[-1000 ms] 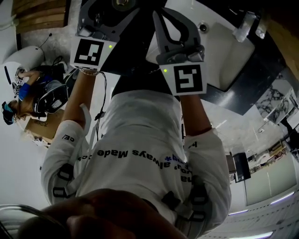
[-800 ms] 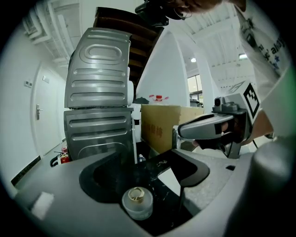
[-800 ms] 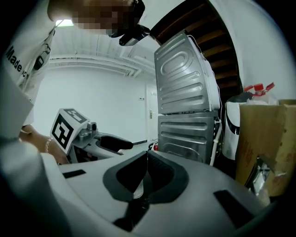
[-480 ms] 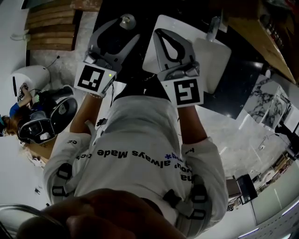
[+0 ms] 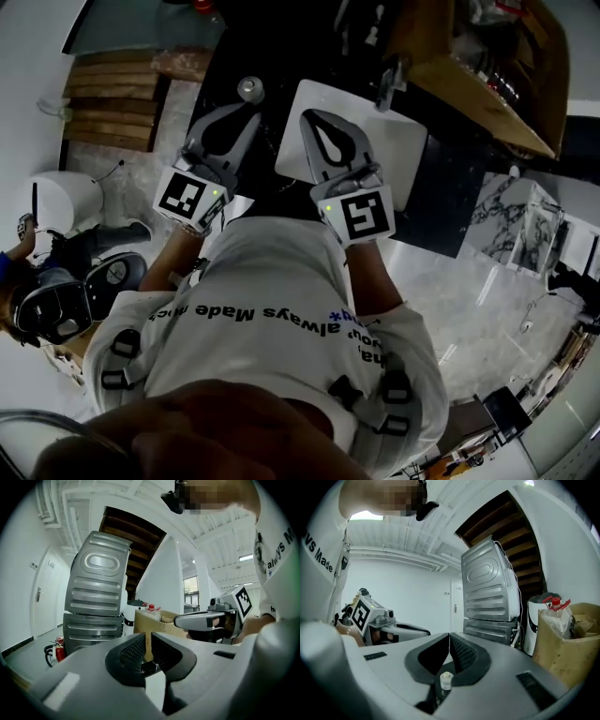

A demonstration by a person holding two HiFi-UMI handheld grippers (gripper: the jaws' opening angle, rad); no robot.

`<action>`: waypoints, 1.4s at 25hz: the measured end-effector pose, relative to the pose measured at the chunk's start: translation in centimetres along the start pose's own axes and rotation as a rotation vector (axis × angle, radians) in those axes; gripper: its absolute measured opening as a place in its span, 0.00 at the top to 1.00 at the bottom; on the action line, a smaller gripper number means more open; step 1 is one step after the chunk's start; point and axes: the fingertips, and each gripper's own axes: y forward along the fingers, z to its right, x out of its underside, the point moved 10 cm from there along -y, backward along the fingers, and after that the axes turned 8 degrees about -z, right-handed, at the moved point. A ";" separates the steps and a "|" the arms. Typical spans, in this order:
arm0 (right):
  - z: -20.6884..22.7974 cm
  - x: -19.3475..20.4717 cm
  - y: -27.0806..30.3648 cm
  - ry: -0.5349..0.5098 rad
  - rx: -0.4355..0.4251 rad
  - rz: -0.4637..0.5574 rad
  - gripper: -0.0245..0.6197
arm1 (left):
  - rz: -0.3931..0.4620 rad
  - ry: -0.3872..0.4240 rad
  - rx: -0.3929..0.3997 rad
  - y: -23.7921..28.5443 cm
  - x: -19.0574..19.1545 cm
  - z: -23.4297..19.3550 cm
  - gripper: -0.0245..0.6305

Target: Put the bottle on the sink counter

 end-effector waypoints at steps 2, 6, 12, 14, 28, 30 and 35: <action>-0.5 -0.6 -1.0 0.001 -0.001 0.009 0.95 | -0.001 -0.001 0.018 -0.6 -0.2 0.8 0.94; -1.2 -1.4 -2.6 -0.006 -0.016 0.031 0.95 | 0.012 0.017 0.062 -0.4 -1.3 2.9 0.96; -2.3 -2.1 -4.7 0.012 -0.035 0.047 0.95 | 0.042 0.031 0.058 -1.1 -2.6 3.8 0.96; -2.6 -2.2 -5.3 0.014 -0.037 0.053 0.95 | 0.044 0.023 0.070 -1.5 -2.8 4.2 0.96; -2.5 -3.1 -6.3 0.001 -0.031 0.063 0.95 | 0.049 0.042 0.108 -1.3 -4.0 5.1 0.96; -2.5 -3.1 -6.2 -0.008 -0.029 0.063 0.95 | 0.053 0.032 0.111 -1.2 -4.1 5.1 0.96; -2.5 -3.0 -5.9 -0.012 -0.026 0.057 0.95 | 0.049 0.020 0.112 -1.2 -4.0 5.1 0.96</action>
